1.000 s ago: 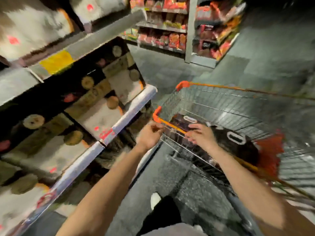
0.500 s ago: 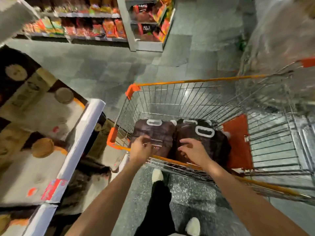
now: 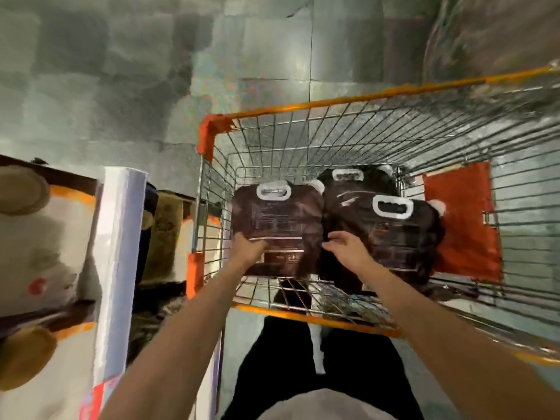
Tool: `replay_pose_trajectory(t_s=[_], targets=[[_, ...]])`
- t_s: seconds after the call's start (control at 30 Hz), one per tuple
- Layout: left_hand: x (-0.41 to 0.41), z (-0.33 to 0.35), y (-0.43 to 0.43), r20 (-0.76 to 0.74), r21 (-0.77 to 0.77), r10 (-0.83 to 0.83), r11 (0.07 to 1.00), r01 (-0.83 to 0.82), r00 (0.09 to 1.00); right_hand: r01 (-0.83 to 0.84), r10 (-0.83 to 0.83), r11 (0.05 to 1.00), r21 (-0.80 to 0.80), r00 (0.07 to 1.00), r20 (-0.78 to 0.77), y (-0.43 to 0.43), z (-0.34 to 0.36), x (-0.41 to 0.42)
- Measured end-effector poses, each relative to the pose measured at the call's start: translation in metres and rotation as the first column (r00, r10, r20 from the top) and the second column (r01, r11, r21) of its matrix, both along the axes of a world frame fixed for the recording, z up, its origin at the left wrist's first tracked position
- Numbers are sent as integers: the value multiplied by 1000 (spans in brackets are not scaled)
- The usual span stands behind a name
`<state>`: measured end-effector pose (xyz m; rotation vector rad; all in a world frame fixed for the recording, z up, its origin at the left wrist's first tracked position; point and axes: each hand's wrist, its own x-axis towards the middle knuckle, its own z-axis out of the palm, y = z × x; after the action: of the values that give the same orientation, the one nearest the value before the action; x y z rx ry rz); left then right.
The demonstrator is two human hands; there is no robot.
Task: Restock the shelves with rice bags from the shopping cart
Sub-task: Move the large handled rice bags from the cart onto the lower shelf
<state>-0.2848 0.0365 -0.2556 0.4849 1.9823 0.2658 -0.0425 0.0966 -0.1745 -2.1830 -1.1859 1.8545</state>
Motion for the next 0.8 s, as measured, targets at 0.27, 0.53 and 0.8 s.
replay_pose_trajectory(t_s=[0.27, 0.53, 0.8], targets=[[-2, 16, 14, 49, -49, 256, 966, -253, 966, 11, 14, 976, -219, 993, 113, -8, -44, -19], [-5, -10, 21, 65, -66, 350, 936, -346, 934, 109, -85, 976, -189, 988, 131, -6, -72, -40], [-1, -22, 17, 34, -32, 280, 960, -279, 959, 189, -179, 975, -118, 980, 90, 6, -90, -42]])
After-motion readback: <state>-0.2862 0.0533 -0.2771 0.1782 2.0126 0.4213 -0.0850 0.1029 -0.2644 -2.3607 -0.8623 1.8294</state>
